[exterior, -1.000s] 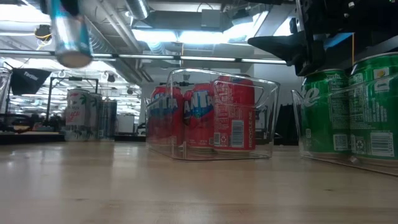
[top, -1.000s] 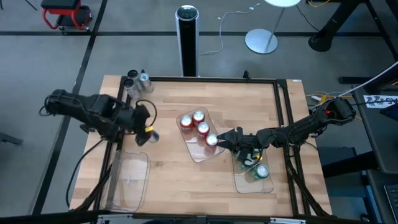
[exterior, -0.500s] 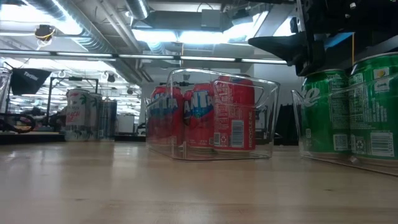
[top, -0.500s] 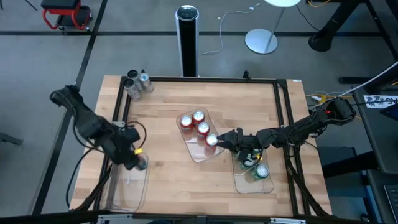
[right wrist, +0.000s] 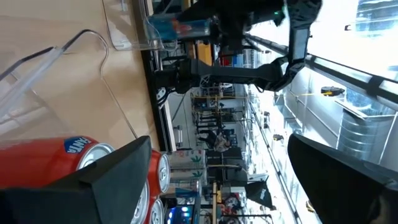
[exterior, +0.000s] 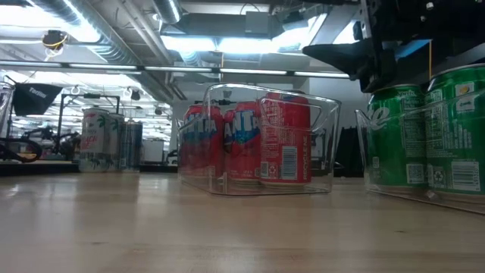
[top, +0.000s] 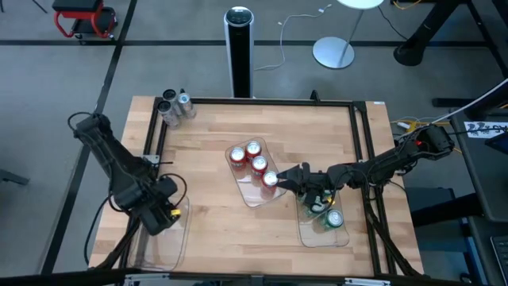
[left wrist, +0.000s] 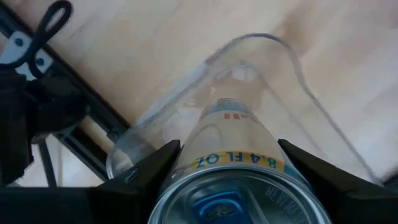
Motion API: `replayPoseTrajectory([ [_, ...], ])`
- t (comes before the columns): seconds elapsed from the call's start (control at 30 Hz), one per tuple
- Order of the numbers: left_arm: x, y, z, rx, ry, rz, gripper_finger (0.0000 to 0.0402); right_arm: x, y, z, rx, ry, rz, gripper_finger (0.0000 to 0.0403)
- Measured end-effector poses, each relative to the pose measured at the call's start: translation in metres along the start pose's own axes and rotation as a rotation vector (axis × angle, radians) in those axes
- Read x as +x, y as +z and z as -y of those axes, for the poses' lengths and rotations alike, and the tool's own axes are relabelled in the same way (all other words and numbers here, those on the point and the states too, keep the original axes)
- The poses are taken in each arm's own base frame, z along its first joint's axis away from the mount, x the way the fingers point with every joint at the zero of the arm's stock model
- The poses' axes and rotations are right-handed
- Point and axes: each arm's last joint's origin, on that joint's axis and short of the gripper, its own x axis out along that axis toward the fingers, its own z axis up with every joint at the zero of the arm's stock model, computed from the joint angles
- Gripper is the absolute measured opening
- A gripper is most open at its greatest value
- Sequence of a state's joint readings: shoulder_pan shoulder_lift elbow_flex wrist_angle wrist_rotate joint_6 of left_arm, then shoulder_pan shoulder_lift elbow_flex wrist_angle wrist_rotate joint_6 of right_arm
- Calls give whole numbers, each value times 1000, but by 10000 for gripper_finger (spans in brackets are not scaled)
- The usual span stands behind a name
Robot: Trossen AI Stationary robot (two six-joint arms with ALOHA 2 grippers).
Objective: Sort soda cans
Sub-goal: Put the bottom blue soda can into the left transparent bin
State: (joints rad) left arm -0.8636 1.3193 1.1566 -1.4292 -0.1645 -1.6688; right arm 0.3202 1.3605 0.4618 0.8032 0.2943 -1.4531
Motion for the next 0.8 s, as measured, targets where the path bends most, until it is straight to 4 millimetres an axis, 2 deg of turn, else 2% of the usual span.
replayPoseTrajectory([
  [0.37, 51, -2, -4, 12, 30, -1, 226, 0, 0, 0, 35, 3, 0, 376],
  [0.6, 62, -1, -2, 34, -5, -7, 229, 0, 0, 0, 35, 3, 0, 376],
  [0.8, 62, -1, -2, 51, -4, -7, 301, 0, 0, 0, 39, 3, 0, 376],
])
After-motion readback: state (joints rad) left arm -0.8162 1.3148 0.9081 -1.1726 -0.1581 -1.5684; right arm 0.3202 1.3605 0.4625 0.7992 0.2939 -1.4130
